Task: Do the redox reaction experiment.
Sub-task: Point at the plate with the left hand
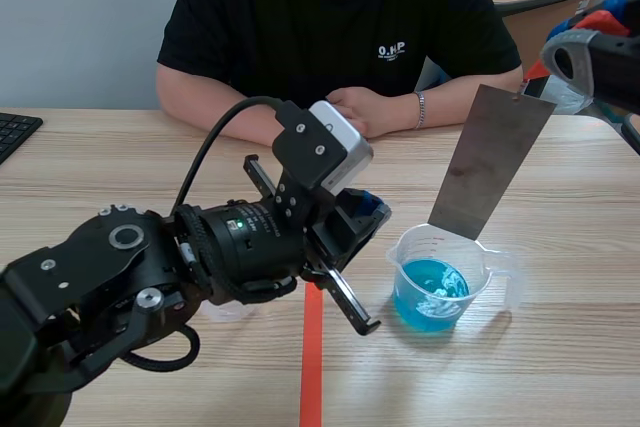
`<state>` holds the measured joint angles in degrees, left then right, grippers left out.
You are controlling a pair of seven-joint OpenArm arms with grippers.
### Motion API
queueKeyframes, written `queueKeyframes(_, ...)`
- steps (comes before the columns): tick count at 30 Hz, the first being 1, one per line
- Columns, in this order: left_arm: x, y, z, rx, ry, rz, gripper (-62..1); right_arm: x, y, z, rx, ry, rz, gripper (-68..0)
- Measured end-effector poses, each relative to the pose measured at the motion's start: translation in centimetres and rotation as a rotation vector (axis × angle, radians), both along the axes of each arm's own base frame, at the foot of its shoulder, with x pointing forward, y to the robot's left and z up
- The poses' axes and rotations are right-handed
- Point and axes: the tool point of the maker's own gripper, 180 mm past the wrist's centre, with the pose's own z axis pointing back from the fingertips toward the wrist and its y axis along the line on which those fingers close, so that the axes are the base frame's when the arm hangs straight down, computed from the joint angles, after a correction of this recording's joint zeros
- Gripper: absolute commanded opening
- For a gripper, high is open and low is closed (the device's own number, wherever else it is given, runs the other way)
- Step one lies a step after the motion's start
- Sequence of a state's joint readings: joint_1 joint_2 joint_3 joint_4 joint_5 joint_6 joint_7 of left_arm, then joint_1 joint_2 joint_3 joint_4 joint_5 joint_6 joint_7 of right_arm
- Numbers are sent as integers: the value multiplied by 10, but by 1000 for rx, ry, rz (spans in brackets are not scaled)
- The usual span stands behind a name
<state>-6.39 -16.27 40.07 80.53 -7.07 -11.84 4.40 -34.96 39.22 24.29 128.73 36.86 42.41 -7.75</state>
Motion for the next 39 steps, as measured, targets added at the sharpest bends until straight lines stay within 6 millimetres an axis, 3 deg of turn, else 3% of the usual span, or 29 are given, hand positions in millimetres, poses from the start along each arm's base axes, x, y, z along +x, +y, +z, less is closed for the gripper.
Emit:
queueKeyframes(12,8,-23,-3,-38,32,4,-560,0,0,0,0,0,0,-660)
queueKeyframes(39,13,-21,1,-44,16,23,-560,0,0,0,0,0,0,-660)
